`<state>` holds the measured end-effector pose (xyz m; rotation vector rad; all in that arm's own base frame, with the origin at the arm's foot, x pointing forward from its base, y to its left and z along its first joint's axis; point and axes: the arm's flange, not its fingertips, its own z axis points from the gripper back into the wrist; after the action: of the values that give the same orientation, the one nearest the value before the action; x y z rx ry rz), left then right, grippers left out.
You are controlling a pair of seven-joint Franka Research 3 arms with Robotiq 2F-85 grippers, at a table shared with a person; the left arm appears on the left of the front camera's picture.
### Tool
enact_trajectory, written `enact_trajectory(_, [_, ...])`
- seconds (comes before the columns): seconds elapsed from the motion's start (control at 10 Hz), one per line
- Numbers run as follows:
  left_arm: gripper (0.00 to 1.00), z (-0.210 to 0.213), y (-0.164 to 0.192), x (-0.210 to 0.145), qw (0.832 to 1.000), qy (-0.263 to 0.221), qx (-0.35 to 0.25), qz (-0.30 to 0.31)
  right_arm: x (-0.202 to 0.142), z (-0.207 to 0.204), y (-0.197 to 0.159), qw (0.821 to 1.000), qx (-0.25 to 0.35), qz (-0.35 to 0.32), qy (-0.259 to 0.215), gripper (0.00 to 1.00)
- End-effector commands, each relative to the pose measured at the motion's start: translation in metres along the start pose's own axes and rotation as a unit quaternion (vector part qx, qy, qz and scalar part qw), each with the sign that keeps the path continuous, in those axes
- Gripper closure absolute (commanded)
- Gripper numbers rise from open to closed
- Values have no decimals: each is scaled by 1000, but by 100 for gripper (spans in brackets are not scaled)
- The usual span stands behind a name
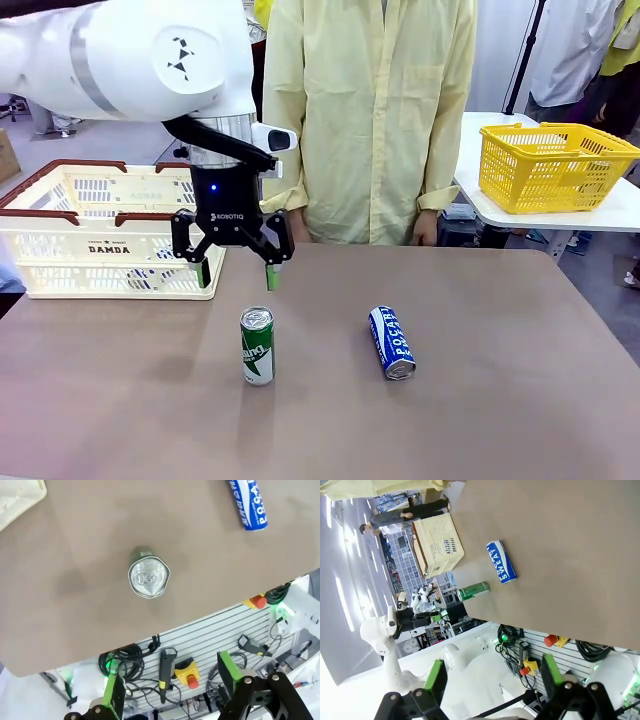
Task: Place the drinks into the Shopping basket.
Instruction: Pick up one drink and place it into the Shopping basket.
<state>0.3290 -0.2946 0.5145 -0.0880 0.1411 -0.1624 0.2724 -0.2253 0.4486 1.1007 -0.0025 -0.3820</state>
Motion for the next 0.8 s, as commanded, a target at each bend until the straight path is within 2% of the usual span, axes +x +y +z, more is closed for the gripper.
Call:
enact_trajectory(0.0, [0, 6, 3, -7, 1000, -15, 11, -1, -3, 0, 1, 1000, 0, -2, 2, 0])
enact_trajectory(0.1, [0, 0, 0, 0, 1000, 0, 0, 0, -3, 0, 1, 1000, 0, -2, 2, 0])
enact_trajectory(0.2, [0, -10, -12, 0, 999, -36, -6, -2, -3, 0, 1, 1000, 0, -2, 2, 0])
enact_trajectory(0.3, [0, -26, -20, 4, 994, -76, 1, 75, -3, 0, 1, 1000, 0, -2, 2, 0])
enact_trajectory(0.4, [0, -42, -25, -2, 989, -106, 12, 103, -3, 0, 1, 1000, 0, -2, 2, 0])
enact_trajectory(0.7, [0, -70, -19, 1, 983, -117, 44, 133, -3, 0, 1, 1000, 0, -2, 2, 0])
